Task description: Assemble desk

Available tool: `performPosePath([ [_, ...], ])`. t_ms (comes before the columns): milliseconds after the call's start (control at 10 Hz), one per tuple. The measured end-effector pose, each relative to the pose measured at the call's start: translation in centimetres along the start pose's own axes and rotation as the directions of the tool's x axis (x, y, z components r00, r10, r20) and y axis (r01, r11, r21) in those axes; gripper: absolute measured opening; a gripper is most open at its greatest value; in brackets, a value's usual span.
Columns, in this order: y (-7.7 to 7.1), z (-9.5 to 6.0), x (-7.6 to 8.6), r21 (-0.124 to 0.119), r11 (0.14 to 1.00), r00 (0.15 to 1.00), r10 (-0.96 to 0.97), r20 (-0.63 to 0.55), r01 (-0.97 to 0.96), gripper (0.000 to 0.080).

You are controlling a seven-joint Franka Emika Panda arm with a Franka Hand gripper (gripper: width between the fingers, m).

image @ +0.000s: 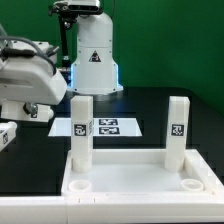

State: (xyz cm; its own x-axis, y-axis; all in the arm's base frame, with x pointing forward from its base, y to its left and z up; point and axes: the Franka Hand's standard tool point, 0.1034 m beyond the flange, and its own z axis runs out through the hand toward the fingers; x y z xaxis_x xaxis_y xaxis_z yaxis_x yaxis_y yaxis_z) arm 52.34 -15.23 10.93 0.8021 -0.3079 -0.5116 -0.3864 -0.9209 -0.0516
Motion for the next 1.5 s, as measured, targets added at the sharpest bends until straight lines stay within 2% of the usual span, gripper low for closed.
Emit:
performPosePath([
  [100,-0.7,-2.7,0.7,0.006,0.999,0.998,-0.034,-0.053,0.035,0.0286],
  [200,-1.7,-5.4,2.1,-0.01,0.996,0.981,-0.093,-0.17,0.093,0.0286],
  [300,-3.0,-6.7,2.2,-0.022,0.993,0.955,-0.117,-0.274,0.115,0.0287],
  [500,-2.4,-6.0,2.3,-0.033,0.994,0.912,-0.107,-0.397,0.102,0.0287],
  [700,-2.6,-6.7,3.1,-0.059,0.994,0.838,-0.113,-0.533,0.096,0.0287],
  [800,-4.9,-7.2,2.8,-0.064,0.992,0.812,-0.128,-0.569,0.111,0.0287],
  [900,-8.1,-8.8,3.0,-0.068,0.991,0.745,-0.132,-0.654,0.117,0.0287],
  [1000,-11.9,-9.4,2.1,-0.056,0.992,0.671,-0.115,-0.733,0.11,0.0287],
  [1100,-15.5,-8.7,0.5,-0.028,0.994,0.609,-0.087,-0.789,0.106,0.0287],
  [1200,-17.4,-7.5,-0.5,-0.018,0.993,0.555,-0.08,-0.828,0.117,0.0287],
  [1300,-17.3,-7.0,-0.5,-0.035,0.991,0.533,-0.098,-0.84,0.127,0.0287],
  [1500,-17.2,-7.0,-0.4,-0.034,0.992,0.526,-0.095,-0.845,0.125,0.0287],
])
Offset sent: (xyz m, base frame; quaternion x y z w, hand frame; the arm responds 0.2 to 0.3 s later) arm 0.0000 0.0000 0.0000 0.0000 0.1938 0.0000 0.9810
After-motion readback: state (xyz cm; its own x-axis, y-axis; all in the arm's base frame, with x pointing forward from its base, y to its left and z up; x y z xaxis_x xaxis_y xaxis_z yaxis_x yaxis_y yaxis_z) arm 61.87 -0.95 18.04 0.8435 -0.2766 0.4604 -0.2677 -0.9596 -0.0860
